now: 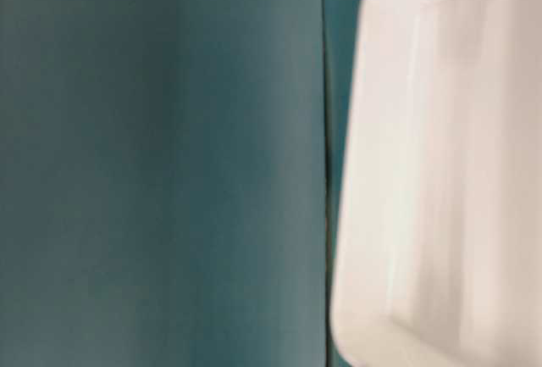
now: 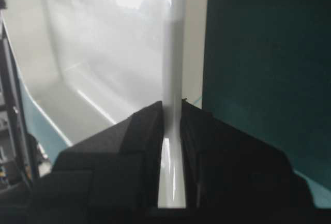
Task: Lift the white case with both hands.
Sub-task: 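Close both grippers on the tray's side rims, then lift the gripped tray upward with both grippers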
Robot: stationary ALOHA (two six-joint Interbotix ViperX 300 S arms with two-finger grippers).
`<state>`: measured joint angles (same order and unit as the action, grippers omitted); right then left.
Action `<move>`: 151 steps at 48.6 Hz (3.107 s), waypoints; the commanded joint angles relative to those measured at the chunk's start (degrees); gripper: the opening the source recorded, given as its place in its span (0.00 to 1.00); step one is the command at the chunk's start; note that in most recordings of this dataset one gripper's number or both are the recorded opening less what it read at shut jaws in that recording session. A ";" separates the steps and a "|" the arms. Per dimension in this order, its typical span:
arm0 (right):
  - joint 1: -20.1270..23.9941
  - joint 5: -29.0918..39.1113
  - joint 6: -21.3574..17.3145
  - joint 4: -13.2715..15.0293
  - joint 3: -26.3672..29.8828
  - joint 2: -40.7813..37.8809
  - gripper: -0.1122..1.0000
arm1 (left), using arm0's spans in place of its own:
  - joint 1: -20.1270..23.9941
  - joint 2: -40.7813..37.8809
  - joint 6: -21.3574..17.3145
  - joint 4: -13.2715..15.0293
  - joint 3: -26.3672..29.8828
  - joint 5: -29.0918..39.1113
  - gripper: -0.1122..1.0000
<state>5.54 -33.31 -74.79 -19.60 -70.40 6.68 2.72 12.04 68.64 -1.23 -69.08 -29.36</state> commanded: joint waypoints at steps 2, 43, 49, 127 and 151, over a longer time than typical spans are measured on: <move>-1.67 4.66 0.88 0.18 2.81 3.96 0.20 | -1.76 1.85 0.79 -0.26 4.57 4.57 0.19; -6.94 29.09 4.83 0.18 10.72 24.87 0.20 | 0.35 18.46 5.62 -0.26 11.69 25.75 0.18; -7.38 33.49 4.83 0.18 11.95 27.07 0.20 | 0.26 19.95 7.03 -0.26 12.04 26.19 0.18; -13.36 58.62 2.90 0.18 36.30 39.20 0.20 | -0.18 27.86 12.13 -0.26 36.74 46.93 0.18; -14.85 66.36 1.58 0.26 39.64 39.99 0.20 | -0.44 27.07 11.95 -0.26 41.40 49.92 0.17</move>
<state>-8.96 33.93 -73.13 -19.42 -31.64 47.99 2.99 41.13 80.77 -1.58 -29.27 21.01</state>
